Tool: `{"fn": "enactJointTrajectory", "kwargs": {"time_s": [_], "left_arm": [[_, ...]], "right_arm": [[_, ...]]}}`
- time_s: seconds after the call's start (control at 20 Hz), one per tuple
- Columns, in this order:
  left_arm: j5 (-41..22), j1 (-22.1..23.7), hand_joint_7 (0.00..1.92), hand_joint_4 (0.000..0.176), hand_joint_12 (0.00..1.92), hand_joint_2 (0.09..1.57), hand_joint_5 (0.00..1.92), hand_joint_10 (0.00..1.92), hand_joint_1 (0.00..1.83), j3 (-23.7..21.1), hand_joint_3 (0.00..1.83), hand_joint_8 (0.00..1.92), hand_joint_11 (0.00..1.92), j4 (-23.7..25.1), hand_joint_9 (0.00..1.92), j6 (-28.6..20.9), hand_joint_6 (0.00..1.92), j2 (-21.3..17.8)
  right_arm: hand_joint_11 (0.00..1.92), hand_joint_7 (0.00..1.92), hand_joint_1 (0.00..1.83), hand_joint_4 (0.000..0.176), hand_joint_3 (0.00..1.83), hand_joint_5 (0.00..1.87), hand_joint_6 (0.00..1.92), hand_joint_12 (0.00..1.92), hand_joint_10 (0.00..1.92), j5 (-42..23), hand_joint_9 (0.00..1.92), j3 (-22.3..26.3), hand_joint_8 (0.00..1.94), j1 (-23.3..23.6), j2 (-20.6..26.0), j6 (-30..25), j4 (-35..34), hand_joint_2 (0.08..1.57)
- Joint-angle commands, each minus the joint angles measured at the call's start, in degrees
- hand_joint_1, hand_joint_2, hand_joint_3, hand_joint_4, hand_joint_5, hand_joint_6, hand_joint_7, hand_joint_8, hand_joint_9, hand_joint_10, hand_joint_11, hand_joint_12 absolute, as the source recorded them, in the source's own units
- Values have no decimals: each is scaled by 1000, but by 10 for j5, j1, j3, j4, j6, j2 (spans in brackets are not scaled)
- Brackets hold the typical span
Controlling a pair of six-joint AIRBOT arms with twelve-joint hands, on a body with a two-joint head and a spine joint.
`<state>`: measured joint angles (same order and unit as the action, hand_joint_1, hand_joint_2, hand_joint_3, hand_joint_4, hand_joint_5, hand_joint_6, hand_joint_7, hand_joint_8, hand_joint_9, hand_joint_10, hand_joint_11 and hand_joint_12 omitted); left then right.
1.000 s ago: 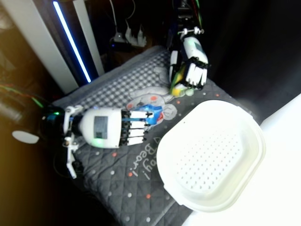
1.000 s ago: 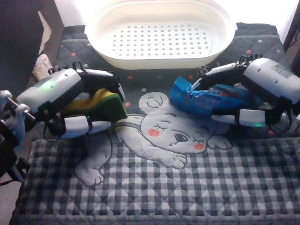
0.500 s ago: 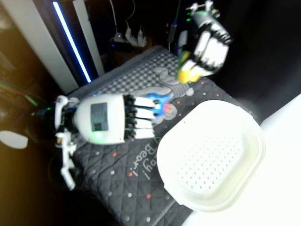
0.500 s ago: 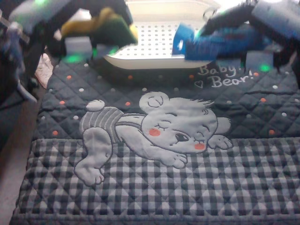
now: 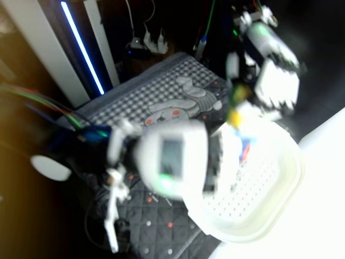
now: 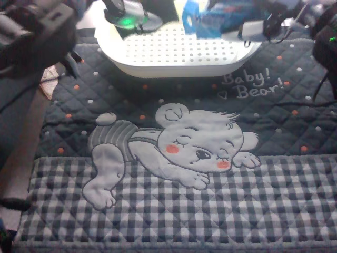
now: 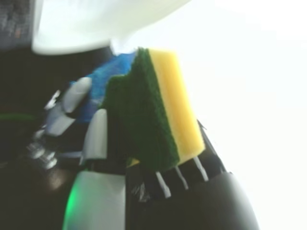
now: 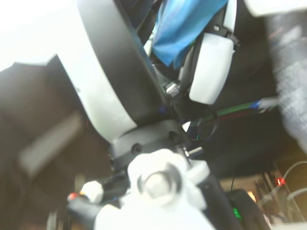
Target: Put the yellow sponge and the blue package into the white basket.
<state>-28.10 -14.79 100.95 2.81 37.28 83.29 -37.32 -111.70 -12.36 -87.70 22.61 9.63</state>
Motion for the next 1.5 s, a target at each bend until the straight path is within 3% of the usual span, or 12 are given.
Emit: {"fn": "enactJointTrajectory", "kwargs": {"time_s": [0.0,0.05,0.1,0.15,0.2,0.25,0.3,0.35,0.45,0.65,1.25,1.45], "left_arm": [[-53,0,1003,0,1224,1112,973,1251,1361,5,1,888,544,-1,874,-17,968,5],[-45,-2,981,4,1190,1133,897,657,1236,13,3,994,518,-1,844,-18,1086,14],[-40,-2,808,0,1239,1083,788,305,1172,16,0,388,310,1,807,-18,438,17],[-42,-2,576,0,1139,1033,594,98,1130,16,0,105,63,3,561,-18,126,17],[-50,-2,459,41,1046,983,439,30,1062,11,0,21,12,3,465,-18,25,13],[-61,-4,224,83,609,907,229,8,855,3,0,6,2,3,226,-18,4,5],[-68,-4,89,128,272,854,101,8,754,-1,0,7,0,3,97,-18,2,1],[-80,-8,61,163,54,819,63,5,698,-13,0,3,0,3,59,-18,4,-10],[-104,-22,61,141,2,843,72,4,759,-42,9,4,1,2,52,-18,9,-30],[-213,-97,32,176,0,892,90,0,859,-156,12,0,1,-6,6,-18,9,-118],[-552,-398,0,176,0,879,16,0,824,-412,4,0,0,-116,0,25,0,-318],[-630,-472,16,136,35,850,21,9,838,-453,0,5,74,-147,24,32,7,-339]], "right_arm": [[1163,1252,1398,0,2,1071,634,689,984,-55,1166,-11,410,9,-2,-3,-18,1031],[1096,1326,1401,0,0,1143,502,759,963,-42,1180,-26,275,9,-14,-3,-10,1016],[978,1277,1394,0,0,1120,548,832,1006,-37,1144,-29,370,9,-18,-3,-3,1028],[735,1034,1196,0,15,972,935,812,461,-37,954,-27,134,9,-18,-3,5,1106],[345,481,945,50,1,473,333,659,124,-40,512,-22,26,9,-17,-3,8,1058],[143,209,783,151,0,303,85,632,24,-55,258,-11,4,9,-17,-3,8,998],[28,112,653,171,0,213,18,539,4,-58,119,-6,1,9,-15,-3,8,926],[5,89,568,175,0,180,5,391,3,-67,50,3,3,9,-10,-3,8,921],[0,116,612,176,2,197,3,484,4,-81,54,32,3,9,7,-3,8,946],[0,159,593,176,0,207,4,261,15,-169,46,154,2,-20,111,-3,8,950],[42,247,776,160,11,268,5,228,8,-385,129,338,9,-260,257,-3,-91,975],[18,230,757,172,6,284,6,195,14,-440,166,373,3,-315,281,-3,-109,983]]}}
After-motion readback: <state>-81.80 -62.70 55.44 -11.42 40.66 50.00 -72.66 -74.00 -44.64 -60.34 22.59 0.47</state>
